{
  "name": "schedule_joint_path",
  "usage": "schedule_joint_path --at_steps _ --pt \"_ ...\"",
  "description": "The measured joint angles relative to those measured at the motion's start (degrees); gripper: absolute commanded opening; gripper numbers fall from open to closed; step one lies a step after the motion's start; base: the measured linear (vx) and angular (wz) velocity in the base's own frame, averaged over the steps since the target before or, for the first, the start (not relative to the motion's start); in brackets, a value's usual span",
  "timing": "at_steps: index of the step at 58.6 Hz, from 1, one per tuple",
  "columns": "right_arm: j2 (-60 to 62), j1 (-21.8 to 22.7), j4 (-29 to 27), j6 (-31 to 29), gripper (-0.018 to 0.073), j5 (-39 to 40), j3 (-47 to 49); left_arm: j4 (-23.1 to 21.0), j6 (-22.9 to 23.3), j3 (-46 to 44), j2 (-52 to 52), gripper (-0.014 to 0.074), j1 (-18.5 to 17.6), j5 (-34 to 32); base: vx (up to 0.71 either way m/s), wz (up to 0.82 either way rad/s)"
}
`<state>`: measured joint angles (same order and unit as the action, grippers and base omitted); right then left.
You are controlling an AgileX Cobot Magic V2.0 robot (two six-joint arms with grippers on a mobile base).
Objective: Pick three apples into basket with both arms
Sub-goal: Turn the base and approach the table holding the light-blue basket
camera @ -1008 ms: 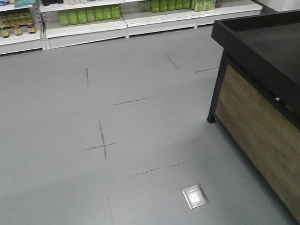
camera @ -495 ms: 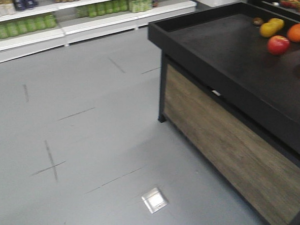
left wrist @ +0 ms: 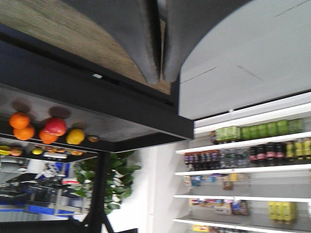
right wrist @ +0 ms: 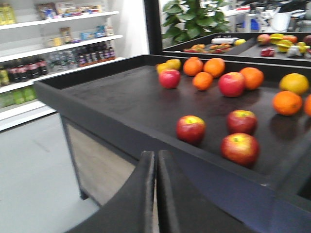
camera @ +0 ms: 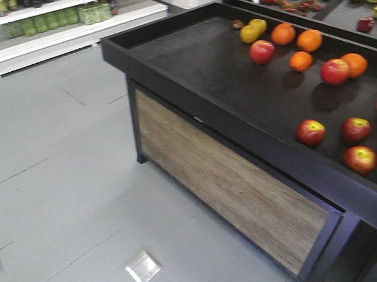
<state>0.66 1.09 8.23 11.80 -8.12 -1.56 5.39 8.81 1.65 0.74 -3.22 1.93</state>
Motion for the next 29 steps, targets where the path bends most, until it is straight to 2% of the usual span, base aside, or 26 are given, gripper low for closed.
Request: schedule_joint_path --at_steps 29 --pt "0.0 0.0 0.0 0.0 -0.0005 0.0 0.0 0.0 0.0 0.0 0.0 -0.0006 0.0 0.0 0.1 -0.49"
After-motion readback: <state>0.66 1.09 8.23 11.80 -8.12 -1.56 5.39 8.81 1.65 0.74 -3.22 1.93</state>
